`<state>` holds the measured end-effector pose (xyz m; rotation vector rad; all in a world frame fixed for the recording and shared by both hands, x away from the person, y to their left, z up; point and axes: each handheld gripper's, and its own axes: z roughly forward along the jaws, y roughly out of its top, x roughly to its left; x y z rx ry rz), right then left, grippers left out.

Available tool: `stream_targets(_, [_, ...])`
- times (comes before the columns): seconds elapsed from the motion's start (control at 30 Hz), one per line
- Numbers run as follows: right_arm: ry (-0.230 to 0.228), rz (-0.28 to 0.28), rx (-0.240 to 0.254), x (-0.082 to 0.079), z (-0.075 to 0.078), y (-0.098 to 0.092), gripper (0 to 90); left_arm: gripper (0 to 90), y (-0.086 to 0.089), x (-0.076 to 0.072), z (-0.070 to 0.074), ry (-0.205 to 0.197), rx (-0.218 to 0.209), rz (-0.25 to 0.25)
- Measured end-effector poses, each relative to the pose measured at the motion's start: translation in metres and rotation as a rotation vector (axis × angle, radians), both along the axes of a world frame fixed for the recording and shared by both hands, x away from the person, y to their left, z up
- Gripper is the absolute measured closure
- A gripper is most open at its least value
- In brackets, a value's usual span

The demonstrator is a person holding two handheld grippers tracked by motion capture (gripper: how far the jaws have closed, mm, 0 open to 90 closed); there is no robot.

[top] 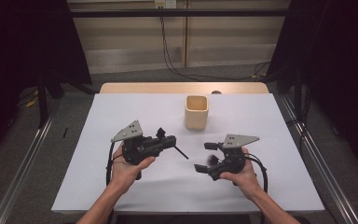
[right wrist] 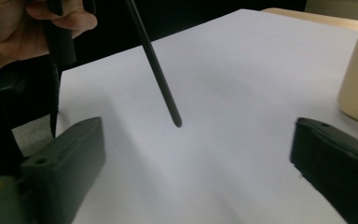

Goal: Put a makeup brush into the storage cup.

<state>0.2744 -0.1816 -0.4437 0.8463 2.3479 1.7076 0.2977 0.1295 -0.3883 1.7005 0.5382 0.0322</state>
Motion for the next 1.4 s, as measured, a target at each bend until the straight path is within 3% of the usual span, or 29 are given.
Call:
stream_targets(0.27, [0.004, -0.009, 0.002, -0.001, 0.001, -0.002, 0.5, 85.4, 0.005, -0.001, 0.008, 0.010, 0.028, -0.015])
stream_targets(0.4, [-0.021, -0.009, -0.021, -0.005, 0.002, -0.001, 0.6, 85.4, 0.008, 0.001, 0.011, 0.021, 0.070, -0.024])
stream_targets(0.6, [-0.052, -0.022, -0.018, -0.008, 0.003, 0.000, 0.5, 85.4, 0.010, 0.006, 0.016, 0.013, 0.116, -0.031])
stream_targets(0.67, [-0.060, -0.004, -0.017, -0.008, 0.004, 0.000, 0.6, 85.4, 0.009, 0.008, 0.019, 0.011, 0.131, -0.041])
stream_targets(0.77, [-0.073, 0.004, -0.025, -0.009, 0.005, 0.002, 0.6, 85.4, 0.006, 0.010, 0.022, 0.047, 0.142, -0.083])
stream_targets(1.13, [-0.032, 0.026, -0.020, -0.007, 0.007, 0.003, 2.0, 85.4, -0.011, 0.014, 0.025, 0.060, 0.280, -0.096])
stream_targets(1.4, [-0.031, 0.060, -0.049, -0.004, 0.009, 0.013, 4.5, 85.4, -0.021, 0.021, 0.019, 0.085, 0.319, -0.100])
